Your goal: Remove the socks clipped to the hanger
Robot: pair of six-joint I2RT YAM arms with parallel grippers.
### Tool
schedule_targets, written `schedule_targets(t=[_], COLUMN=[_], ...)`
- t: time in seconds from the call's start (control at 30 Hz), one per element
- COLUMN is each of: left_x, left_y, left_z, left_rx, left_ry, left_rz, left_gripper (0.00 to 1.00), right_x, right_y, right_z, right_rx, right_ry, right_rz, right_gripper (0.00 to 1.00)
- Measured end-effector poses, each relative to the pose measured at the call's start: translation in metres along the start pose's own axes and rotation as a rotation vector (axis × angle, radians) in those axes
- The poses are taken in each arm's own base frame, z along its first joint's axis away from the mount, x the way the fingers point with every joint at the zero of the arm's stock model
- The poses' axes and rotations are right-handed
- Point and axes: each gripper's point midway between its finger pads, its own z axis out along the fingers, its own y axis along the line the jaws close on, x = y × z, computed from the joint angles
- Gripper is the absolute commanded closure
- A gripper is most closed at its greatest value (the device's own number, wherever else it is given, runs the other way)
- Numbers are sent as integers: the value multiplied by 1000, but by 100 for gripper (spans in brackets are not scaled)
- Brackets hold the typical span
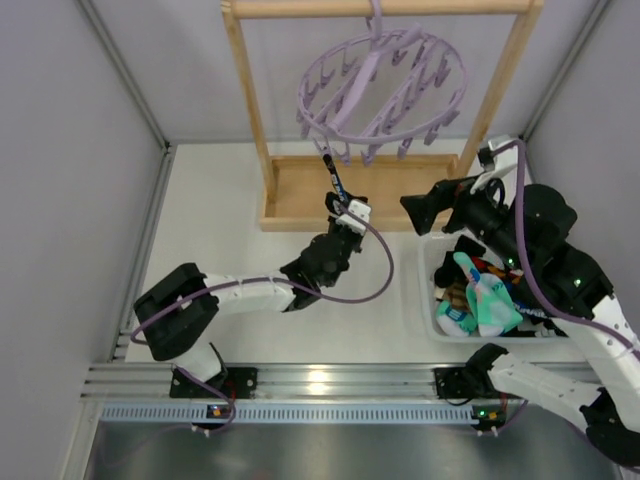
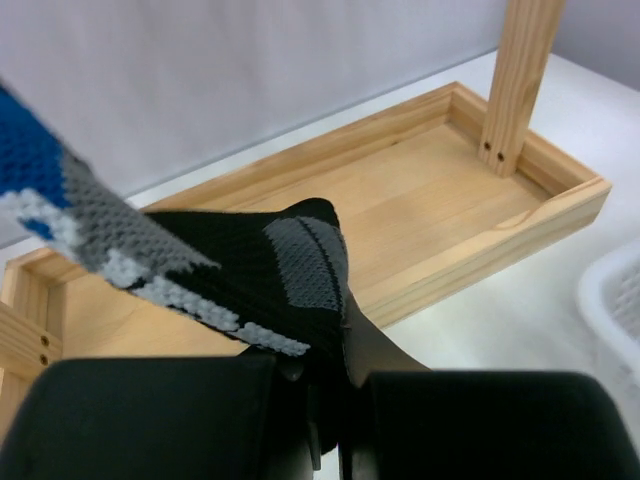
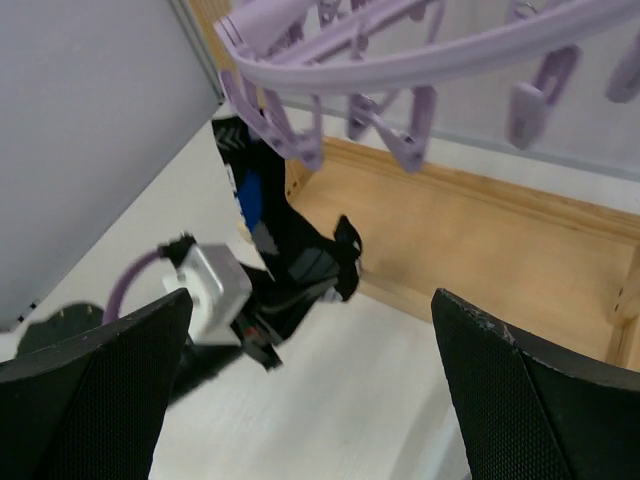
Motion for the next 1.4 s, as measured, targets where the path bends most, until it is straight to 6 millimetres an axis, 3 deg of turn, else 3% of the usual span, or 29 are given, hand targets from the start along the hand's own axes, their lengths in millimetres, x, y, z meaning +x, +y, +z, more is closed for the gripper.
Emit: schedule_targets(t=[0.13,0.23,0.4,0.8,1.17,1.4], left_x=[-22,-27,-15,-11,2,2], left_y=[-37,-56,-79,-76,-72,-73], left_z=[-4,-5,-16,-21,-27,-30], left_rx=[-72,-121,-157,-194,-187,-175], left_ry=[-21,-14,23,39,57,55], left_rz=[78,140,240,249,252,245], left_gripper=[100,100,100,100,100,100], right_x=[-30,-49,-43,-1,9,28], right_y=[11,21,25,25,14,18], right_z=[9,20,43,87,103,127], right_rx=[-28,-57,-60,-54,-11,-32], right_ry=[-28,-39,21,190,212,262], right_rz=[3,4,-3,-90,-154,-166], right_gripper=[7,14,28,34,35,43])
